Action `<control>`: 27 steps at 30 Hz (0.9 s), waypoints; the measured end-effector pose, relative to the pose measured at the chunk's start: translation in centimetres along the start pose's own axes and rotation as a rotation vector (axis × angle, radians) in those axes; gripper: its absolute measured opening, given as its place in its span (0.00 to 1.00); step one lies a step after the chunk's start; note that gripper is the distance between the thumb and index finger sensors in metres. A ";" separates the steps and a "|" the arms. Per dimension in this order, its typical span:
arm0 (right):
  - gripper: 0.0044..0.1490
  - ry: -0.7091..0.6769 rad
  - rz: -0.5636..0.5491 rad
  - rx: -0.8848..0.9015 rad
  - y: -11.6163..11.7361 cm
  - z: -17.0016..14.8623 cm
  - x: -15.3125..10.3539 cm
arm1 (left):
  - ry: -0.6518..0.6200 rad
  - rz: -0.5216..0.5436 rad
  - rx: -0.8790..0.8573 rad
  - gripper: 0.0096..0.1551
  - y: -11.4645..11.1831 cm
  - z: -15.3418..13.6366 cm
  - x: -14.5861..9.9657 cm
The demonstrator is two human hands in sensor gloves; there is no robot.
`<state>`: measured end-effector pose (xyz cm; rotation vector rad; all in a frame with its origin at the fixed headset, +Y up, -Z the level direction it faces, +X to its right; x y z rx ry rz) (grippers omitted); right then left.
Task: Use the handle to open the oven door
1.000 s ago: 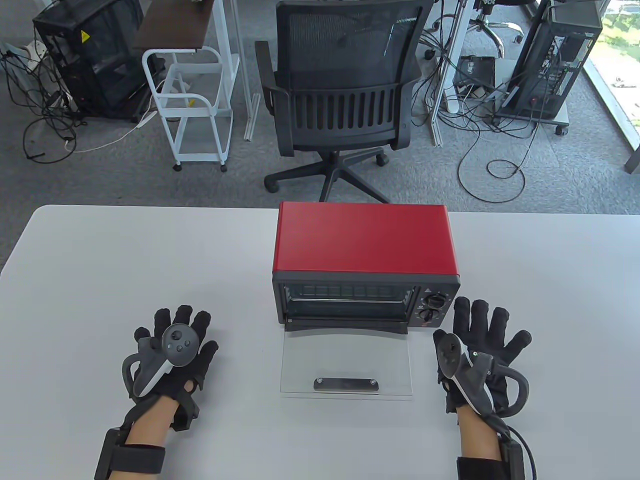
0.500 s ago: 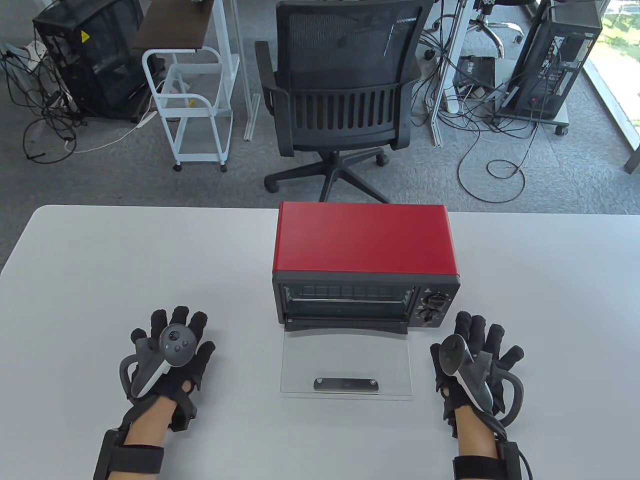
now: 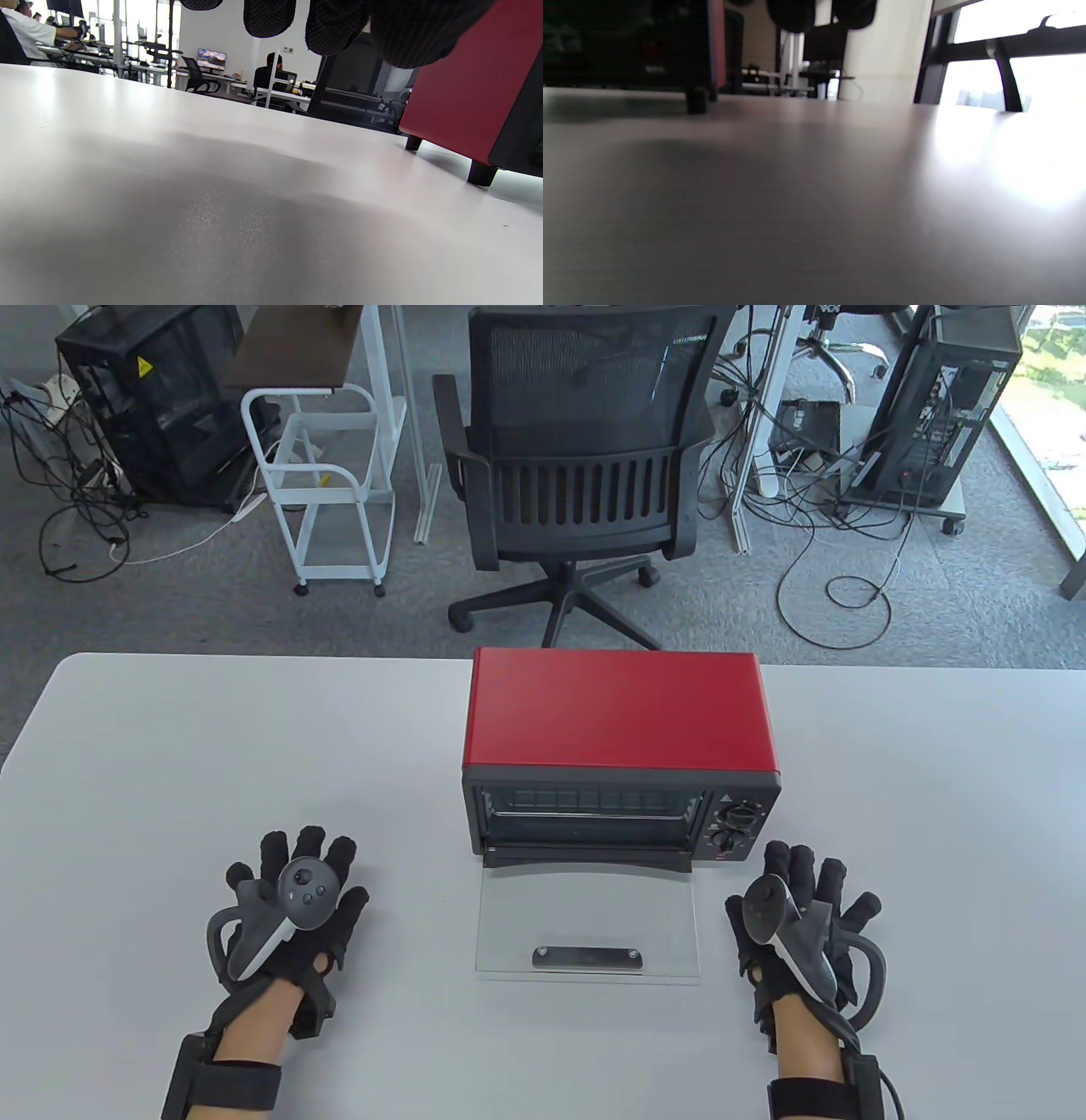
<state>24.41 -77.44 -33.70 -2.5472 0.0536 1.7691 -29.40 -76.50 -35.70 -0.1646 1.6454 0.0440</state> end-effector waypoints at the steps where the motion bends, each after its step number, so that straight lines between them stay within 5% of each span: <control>1: 0.48 -0.002 0.002 0.001 0.0 0.0 0.0 | -0.001 0.000 -0.002 0.40 0.0 0.0 0.0; 27: 0.48 -0.014 0.031 0.004 0.6 0.2 0.0 | -0.004 -0.002 0.005 0.40 -0.1 0.0 0.0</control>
Point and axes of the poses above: the tracker on the back of each hand, its own z axis roughly to the thumb side, its own x axis roughly from the wrist to the fingertips, y = z × x, the point moved 4 cm from there along x, roughly from the wrist to the fingertips, and after that the axes turned 4 degrees about x, right-handed, at the moved point
